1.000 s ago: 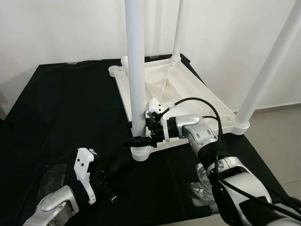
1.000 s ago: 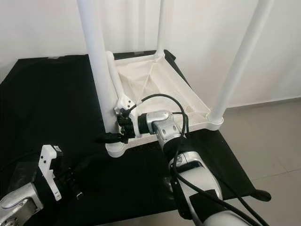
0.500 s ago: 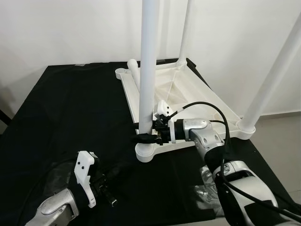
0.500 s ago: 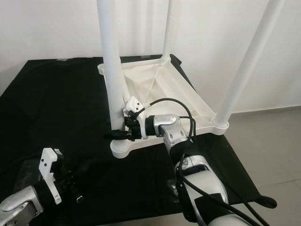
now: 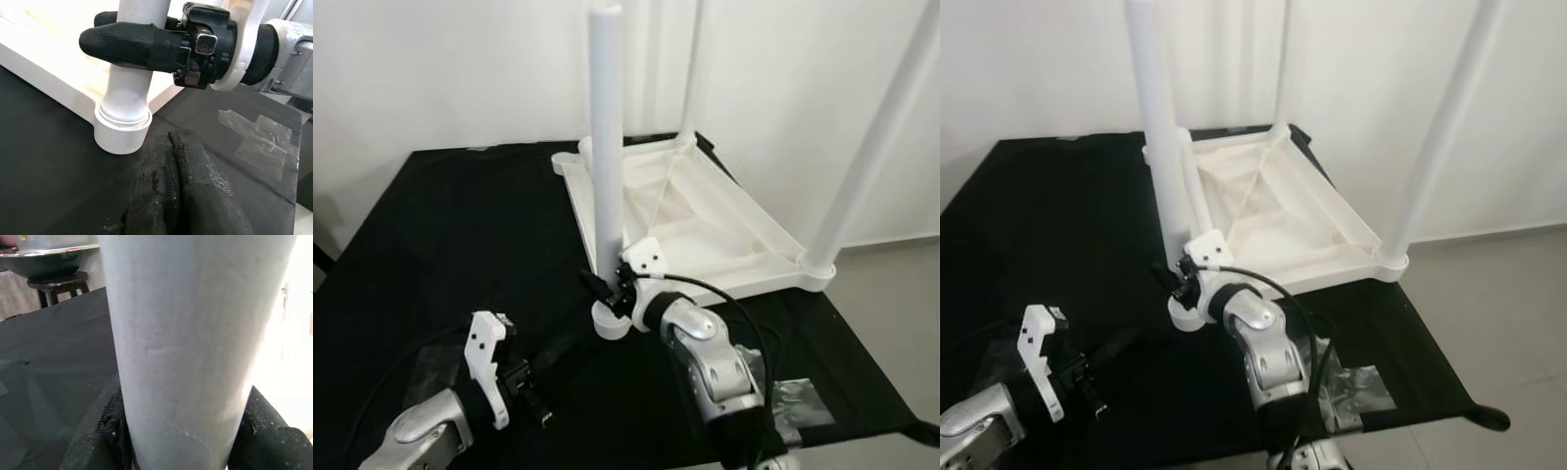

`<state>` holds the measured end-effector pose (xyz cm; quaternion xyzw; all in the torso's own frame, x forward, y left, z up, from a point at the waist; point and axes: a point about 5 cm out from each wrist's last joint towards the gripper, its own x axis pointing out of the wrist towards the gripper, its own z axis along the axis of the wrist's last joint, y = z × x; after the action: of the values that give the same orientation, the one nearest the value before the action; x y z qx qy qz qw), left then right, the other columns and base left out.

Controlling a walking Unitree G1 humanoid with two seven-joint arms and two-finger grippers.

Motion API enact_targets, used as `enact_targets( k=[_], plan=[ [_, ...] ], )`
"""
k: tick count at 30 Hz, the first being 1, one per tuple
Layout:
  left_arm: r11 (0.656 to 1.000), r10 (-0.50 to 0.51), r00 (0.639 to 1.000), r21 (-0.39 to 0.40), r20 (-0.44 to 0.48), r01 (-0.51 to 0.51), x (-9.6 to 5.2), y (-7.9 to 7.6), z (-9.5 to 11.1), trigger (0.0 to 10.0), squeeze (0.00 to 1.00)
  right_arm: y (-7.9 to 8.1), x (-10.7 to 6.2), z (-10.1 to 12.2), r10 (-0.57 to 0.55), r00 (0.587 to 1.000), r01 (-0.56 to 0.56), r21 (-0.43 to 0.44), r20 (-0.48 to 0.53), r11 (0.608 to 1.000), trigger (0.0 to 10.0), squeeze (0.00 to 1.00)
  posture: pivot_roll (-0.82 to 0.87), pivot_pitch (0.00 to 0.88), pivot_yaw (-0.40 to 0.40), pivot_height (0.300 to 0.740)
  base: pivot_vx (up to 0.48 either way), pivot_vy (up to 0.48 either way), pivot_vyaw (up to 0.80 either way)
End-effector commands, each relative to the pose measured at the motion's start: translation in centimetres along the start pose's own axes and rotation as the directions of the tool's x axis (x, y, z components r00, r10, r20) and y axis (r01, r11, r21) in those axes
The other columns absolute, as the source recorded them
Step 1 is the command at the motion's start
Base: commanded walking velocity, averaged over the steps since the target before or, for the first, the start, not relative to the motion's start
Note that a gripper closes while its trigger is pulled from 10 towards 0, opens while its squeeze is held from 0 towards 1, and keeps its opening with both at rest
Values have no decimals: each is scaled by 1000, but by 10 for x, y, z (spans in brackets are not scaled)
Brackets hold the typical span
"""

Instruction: Building children table

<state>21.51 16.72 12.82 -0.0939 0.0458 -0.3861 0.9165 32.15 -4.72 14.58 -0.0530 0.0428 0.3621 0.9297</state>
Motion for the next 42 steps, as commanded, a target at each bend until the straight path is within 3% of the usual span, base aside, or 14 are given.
enact_targets(
  k=[1,2,10,11,12,13,18,21,22,23,32,38,40,42],
  plan=[
    [1000,13,1000,-4,-12,-13,-2,2,-3,10000,0,-4,-1,-16,-13,996,15,22,-86,1000,10000,349,-15,49,1,740,0,0,0],
    [1000,15,1000,-4,-11,-15,-2,2,-3,10000,0,-2,1,-10,22,996,-20,28,-82,999,10000,1000,-13,47,-1,740,0,0,0],
    [1000,13,1000,-2,-10,-13,0,2,-3,10000,0,-9,8,35,378,925,-374,-86,34,923,10000,1000,-8,41,-6,740,0,0,0],
    [1000,13,1000,-2,-9,-13,1,3,-3,10000,0,-12,8,40,461,887,-456,-108,32,884,10000,231,-8,39,-4,740,0,0,0],
    [1000,13,1000,-2,-9,-13,1,3,-3,10000,0,-12,8,40,461,887,-456,-108,32,884,10000,231,-8,39,-4,740,0,0,0],
    [1000,14,1000,-2,-9,-14,1,3,-3,10000,0,-16,7,45,545,838,-539,-125,22,833,10000,0,-7,38,-5,740,0,0,0],
    [1000,13,1000,-3,-9,-13,1,3,-4,10000,0,-29,10,49,666,745,-666,-127,-51,735,10000,0,1,36,-5,740,0,0,0],
    [1000,14,1000,-3,-10,-14,1,3,-4,10000,0,-33,13,50,669,740,-672,-109,-65,733,10000,0,3,36,-6,740,0,0,0],
    [1000,14,1000,-3,-10,-14,2,2,-4,10000,0,-36,14,49,667,741,-672,-93,-81,735,1294,0,6,37,-8,740,0,0,0],
    [1000,14,1000,-3,-10,-14,2,2,-4,10000,0,-38,15,48,667,740,-673,-74,-89,736,0,0,7,38,-8,740,0,0,0],
    [1000,14,1000,-4,-7,-14,1,1,-4,10000,0,-47,13,38,610,789,-614,-56,-73,787,0,0,6,47,-14,740,0,0,0],
    [1000,7,1000,-9,-4,-7,-1,-2,-2,10000,0,-57,-18,5,481,875,-483,-14,-55,876,0,0,-10,69,-5,740,0,0,0],
    [1000,5,1000,-9,-6,-5,-4,-1,-2,10000,0,-48,-16,-15,51,990,-51,4,-130,999,0,0,-18,77,-9,740,0,0,0],
    [1000,5,1000,-9,-7,-5,-5,-1,-1,10000,0,-27,-24,-24,-79,986,81,7,-146,997,0,0,-29,84,1,740,0,0,0]
  ],
)
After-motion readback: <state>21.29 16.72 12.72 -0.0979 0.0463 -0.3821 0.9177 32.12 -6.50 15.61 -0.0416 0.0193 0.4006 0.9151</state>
